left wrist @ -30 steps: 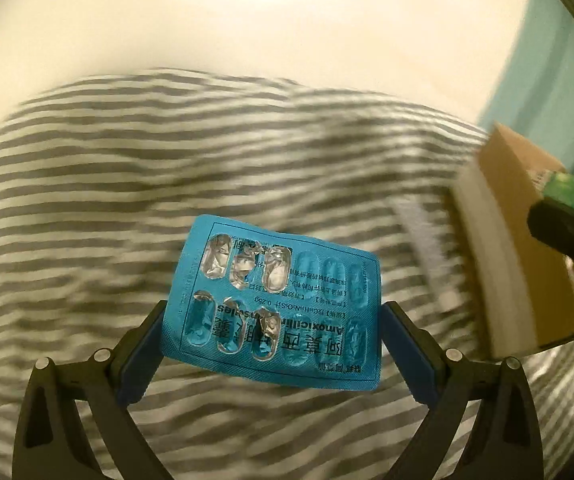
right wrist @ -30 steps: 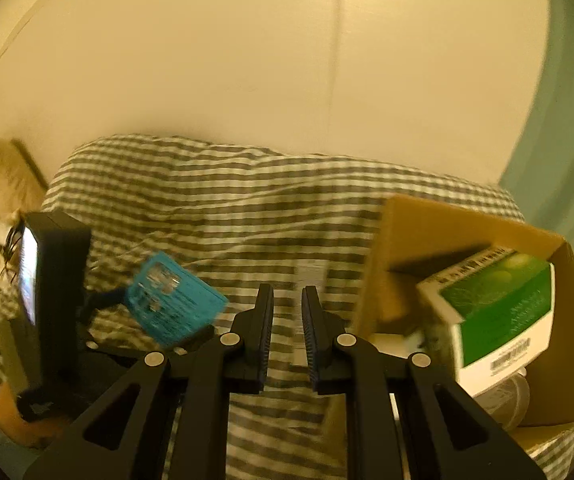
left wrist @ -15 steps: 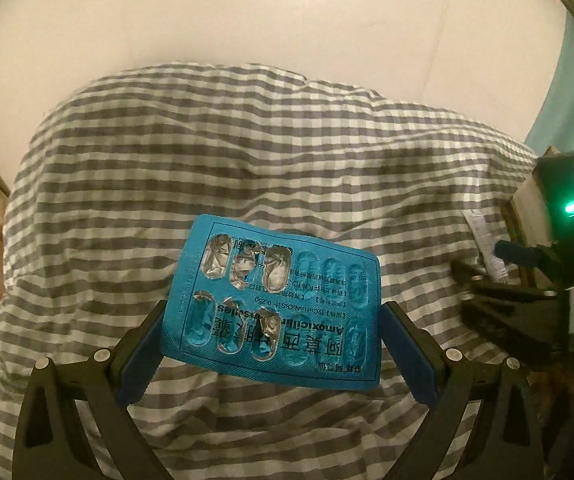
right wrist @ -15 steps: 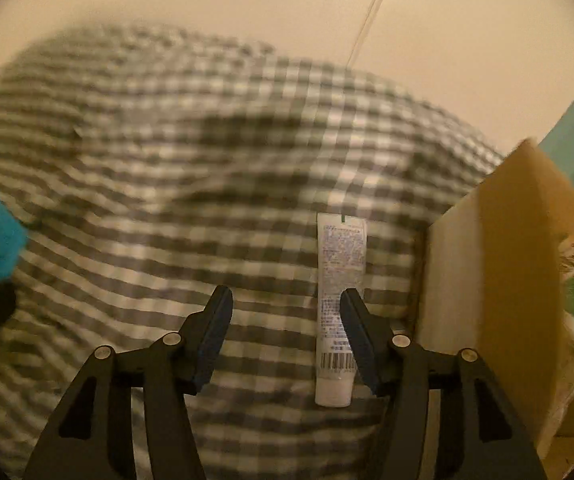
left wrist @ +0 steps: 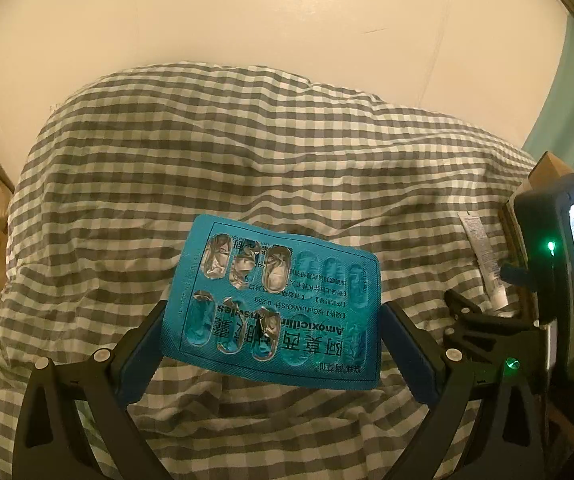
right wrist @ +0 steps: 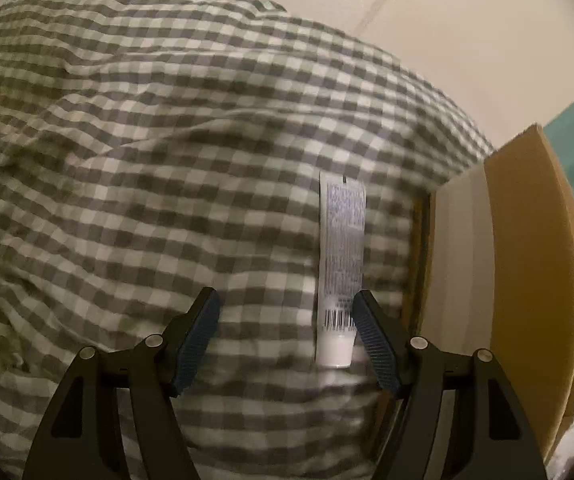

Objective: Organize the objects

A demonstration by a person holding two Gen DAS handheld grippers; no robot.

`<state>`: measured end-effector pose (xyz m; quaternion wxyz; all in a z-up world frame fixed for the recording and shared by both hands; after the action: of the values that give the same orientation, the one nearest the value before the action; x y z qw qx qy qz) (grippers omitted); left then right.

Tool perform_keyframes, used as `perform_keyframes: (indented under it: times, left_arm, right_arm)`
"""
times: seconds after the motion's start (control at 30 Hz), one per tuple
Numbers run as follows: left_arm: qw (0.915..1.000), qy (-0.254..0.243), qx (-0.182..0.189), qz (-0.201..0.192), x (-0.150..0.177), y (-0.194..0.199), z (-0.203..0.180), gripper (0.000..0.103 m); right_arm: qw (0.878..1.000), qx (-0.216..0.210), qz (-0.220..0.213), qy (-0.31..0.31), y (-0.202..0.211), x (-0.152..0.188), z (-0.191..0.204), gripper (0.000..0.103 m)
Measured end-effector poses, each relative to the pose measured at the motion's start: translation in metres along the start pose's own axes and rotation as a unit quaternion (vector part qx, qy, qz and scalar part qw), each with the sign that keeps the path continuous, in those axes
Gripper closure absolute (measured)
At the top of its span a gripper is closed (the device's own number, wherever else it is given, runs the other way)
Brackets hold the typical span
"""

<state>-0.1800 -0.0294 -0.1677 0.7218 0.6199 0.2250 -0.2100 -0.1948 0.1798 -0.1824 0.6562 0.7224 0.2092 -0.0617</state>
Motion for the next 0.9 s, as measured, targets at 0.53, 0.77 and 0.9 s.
perform_keyframes:
  times: [0.53,0.77,0.9]
  left_arm:
    - [0.9996,0.025,0.008,-0.005,0.003,0.015,0.026,0.002]
    - [0.9995,0.031,0.002,-0.010,0.010,0.025,0.039,0.002]
    - [0.9991,0.039,0.008,-0.014,0.008,0.024,0.041,0.002]
  right_arm:
    - [0.987,-0.159,-0.026,-0.025,0.014,0.000,-0.015,0.102]
    - [0.989,-0.137,-0.052,-0.026,0.067,0.001,-0.017,0.079]
    - [0.996,-0.079,-0.036,-0.029,0.076,-0.001,-0.023,0.028]
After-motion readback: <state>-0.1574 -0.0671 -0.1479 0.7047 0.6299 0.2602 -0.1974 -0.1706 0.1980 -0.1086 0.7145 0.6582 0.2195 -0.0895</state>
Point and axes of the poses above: each gripper's, at about its wrist camera, not at the fingertips, and y roughly against the way its jaws point, z to its left, x to its underside, the point moved 1 cm from there along -y, roughly the way its jaws point, and after that the axes turned 15 degrees about -x, right-handed, at the moved point
